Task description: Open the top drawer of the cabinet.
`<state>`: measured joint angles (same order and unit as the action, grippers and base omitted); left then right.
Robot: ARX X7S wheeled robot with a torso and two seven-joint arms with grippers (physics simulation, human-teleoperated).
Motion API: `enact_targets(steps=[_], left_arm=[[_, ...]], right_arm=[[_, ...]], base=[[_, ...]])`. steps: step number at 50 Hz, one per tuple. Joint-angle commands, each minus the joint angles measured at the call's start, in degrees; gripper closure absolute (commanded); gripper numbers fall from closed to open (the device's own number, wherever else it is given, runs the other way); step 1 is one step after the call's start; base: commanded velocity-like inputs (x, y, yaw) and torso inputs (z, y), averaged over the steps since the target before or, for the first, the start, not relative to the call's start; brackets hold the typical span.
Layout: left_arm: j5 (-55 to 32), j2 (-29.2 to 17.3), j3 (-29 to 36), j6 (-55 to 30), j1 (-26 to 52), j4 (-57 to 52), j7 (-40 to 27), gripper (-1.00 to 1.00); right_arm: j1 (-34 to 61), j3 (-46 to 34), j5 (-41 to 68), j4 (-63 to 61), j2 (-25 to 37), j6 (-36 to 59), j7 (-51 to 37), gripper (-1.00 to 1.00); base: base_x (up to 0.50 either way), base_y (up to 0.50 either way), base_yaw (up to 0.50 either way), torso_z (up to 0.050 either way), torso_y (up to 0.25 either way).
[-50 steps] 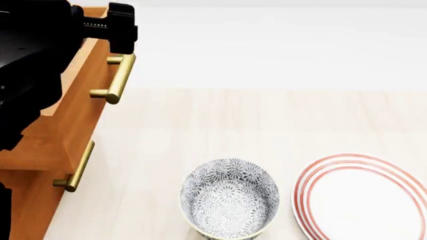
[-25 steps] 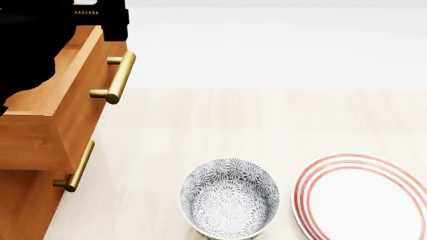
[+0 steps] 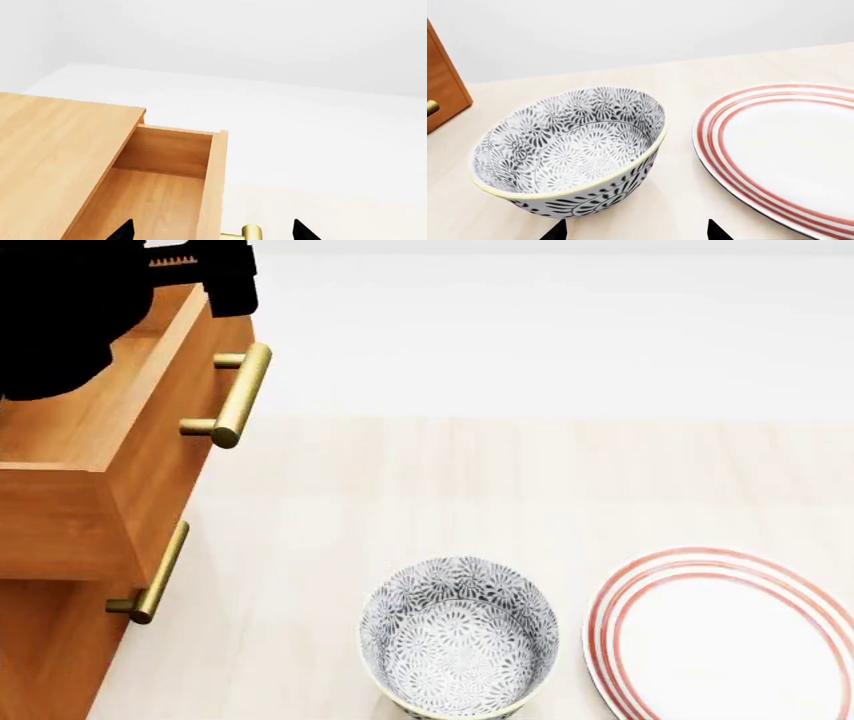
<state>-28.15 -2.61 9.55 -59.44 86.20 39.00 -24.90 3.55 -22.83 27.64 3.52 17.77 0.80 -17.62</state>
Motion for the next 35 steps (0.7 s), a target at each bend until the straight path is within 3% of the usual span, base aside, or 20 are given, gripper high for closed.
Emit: enact_targets(steps=[1, 17, 35], left_arm=[[-1.3, 1.0, -2.5, 1.8, 1.8, 4.8, -0.1, -1.0], [-7.9, 1.6, -9.0, 3.2, 3.6, 12.9, -4.4, -1.0], [-10.3, 0.7, -9.8, 7.9, 5.6, 20.0, -5.5, -1.0]], right_arm=[[0.0, 1.0, -1.0, 0.3, -0.9, -0.3, 1.2, -1.0], [0.0, 0.7, -0.6, -0.1, -0.6, 0.0, 0.9, -1.0], [0.3, 0.7, -0.2, 0.4, -0.7, 0.1, 0.8, -1.0]], base=[[0.0, 0.0, 0.0, 0.0, 0.0], [0.0, 0.0, 0.0, 0.0, 0.0], [0.0, 0.0, 0.0, 0.0, 0.0]])
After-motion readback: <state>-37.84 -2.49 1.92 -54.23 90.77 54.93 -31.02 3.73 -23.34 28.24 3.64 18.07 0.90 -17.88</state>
